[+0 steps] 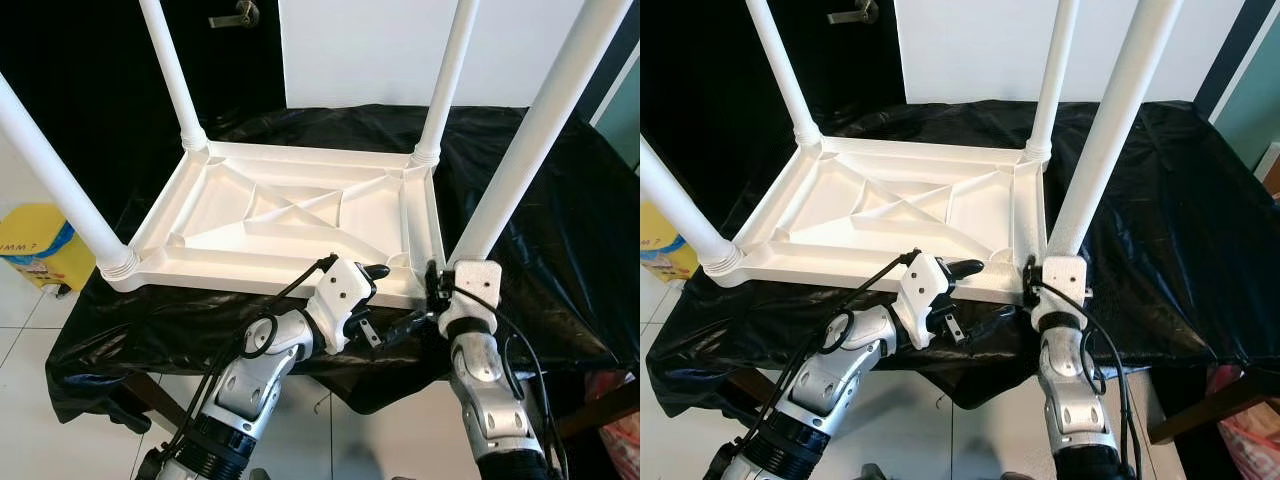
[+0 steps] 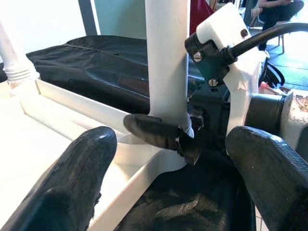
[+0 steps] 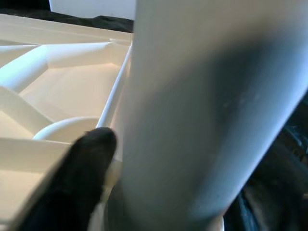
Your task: Building children table
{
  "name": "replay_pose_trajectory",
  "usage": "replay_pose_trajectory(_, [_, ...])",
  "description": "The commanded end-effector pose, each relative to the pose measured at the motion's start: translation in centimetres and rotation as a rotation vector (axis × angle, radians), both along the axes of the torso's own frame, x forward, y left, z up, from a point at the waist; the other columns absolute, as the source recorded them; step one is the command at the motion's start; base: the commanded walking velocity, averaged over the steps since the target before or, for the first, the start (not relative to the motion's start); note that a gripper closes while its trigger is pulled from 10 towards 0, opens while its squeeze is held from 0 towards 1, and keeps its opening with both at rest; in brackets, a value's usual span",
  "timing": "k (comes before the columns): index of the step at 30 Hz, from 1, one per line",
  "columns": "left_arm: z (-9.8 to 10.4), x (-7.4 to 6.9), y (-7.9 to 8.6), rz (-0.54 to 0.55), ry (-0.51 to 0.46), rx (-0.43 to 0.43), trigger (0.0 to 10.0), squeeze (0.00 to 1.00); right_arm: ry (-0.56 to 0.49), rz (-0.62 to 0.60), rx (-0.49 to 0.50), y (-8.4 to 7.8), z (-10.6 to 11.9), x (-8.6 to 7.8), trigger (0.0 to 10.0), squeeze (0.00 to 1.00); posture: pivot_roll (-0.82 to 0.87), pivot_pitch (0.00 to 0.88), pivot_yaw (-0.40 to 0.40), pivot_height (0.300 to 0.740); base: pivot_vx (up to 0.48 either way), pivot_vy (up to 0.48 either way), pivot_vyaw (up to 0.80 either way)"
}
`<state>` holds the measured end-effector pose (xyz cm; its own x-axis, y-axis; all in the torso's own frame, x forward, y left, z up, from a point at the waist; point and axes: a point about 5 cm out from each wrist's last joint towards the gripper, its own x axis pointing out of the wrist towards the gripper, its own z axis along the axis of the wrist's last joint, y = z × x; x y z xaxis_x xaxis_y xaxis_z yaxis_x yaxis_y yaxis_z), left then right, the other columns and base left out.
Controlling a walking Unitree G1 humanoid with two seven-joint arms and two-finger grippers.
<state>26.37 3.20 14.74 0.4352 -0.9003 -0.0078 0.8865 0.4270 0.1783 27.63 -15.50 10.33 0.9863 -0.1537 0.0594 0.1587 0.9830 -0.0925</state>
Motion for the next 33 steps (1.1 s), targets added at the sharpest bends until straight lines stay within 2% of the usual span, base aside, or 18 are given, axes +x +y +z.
replay_pose_trajectory(1, [-0.2,0.6,0.5,0.078,-0.007,0.012,10.0,0.00,-0.017,0.023,-0.006,-0.2,0.3,0.0,10.0,1.00,-0.11,0.005,-0.026,0.740,0.000,0.000,0.00])
replay_pose_trajectory(5, [-0.1,0.8,0.6,0.080,-0.011,0.011,10.0,0.00,-0.049,0.091,-0.006,-0.6,1.0,0.1,10.0,1.00,-0.12,0.007,-0.017,0.740,0.000,0.000,0.00])
replay_pose_trajectory(6, [-0.1,0.7,0.6,0.076,-0.011,0.014,10.0,0.00,-0.073,0.202,0.005,-1.0,1.5,-0.1,10.0,0.88,-0.12,0.013,-0.009,0.740,0.000,0.000,0.00])
replay_pose_trajectory(9, [-0.2,0.7,0.6,0.073,-0.010,0.016,10.0,0.00,-0.078,0.250,0.012,-1.1,1.7,-0.1,10.0,0.88,-0.12,0.013,-0.009,0.740,0.000,0.000,0.00])
replay_pose_trajectory(10, [-0.2,0.6,0.7,0.072,-0.010,0.018,10.0,0.00,-0.084,0.288,0.011,-1.1,1.8,-0.2,10.0,0.00,-0.12,0.014,-0.007,0.740,0.000,0.000,0.00])
replay_pose_trajectory(11, [-0.2,0.6,0.7,0.072,-0.010,0.018,10.0,0.00,-0.084,0.288,0.011,-1.1,1.8,-0.2,10.0,0.00,-0.12,0.014,-0.007,0.740,0.000,0.000,0.00])
replay_pose_trajectory(14, [-0.2,0.6,0.8,0.068,-0.008,0.021,10.0,0.00,-0.093,0.415,-0.005,-1.3,2.3,-0.4,10.0,0.00,-0.12,0.017,0.000,0.740,0.000,0.000,0.00])
replay_pose_trajectory(15, [-0.2,0.6,0.8,0.068,-0.008,0.021,10.0,0.00,-0.093,0.415,-0.005,-1.3,2.3,-0.4,10.0,0.00,-0.12,0.017,0.000,0.740,0.000,0.000,0.00])
replay_pose_trajectory(17, [-0.2,0.5,0.9,0.063,-0.007,0.027,10.0,0.00,-0.068,0.557,-0.030,-1.9,2.5,-0.4,10.0,0.00,-0.12,0.026,0.006,0.740,0.000,0.000,0.00])
replay_pose_trajectory(18, [-0.2,0.5,0.9,0.063,-0.007,0.027,10.0,0.00,-0.068,0.557,-0.030,-1.9,2.5,-0.4,10.0,0.00,-0.12,0.026,0.006,0.740,0.000,0.000,0.00])
replay_pose_trajectory(20, [-0.2,0.6,1.0,0.061,-0.006,0.031,10.0,0.00,-0.025,0.655,-0.068,-2.8,2.5,0.1,10.0,0.00,-0.12,0.026,0.009,0.740,0.000,0.000,0.00])
replay_pose_trajectory(28, [-0.3,0.6,1.0,0.059,-0.004,0.032,10.0,0.00,0.025,0.767,-0.119,-3.7,2.6,1.2,10.0,0.00,-0.12,0.019,0.012,0.740,0.000,0.000,0.00])
replay_pose_trajectory(29, [-0.3,0.6,1.0,0.057,-0.005,0.033,10.0,0.00,0.044,0.783,-0.125,-3.7,2.3,1.3,4.9,0.00,-0.12,0.013,0.012,0.740,0.000,0.000,0.00])
replay_pose_trajectory(32, [-0.3,0.6,0.9,0.057,-0.006,0.033,10.0,0.00,0.057,0.793,-0.129,-3.7,2.1,1.4,4.9,0.00,-0.12,0.013,0.012,0.740,0.000,0.000,0.00])
replay_pose_trajectory(33, [-0.3,0.6,0.9,0.056,-0.007,0.034,10.0,0.00,0.074,0.810,-0.131,-3.7,1.8,1.4,0.0,0.00,-0.12,0.008,0.011,0.740,0.000,0.000,0.00])
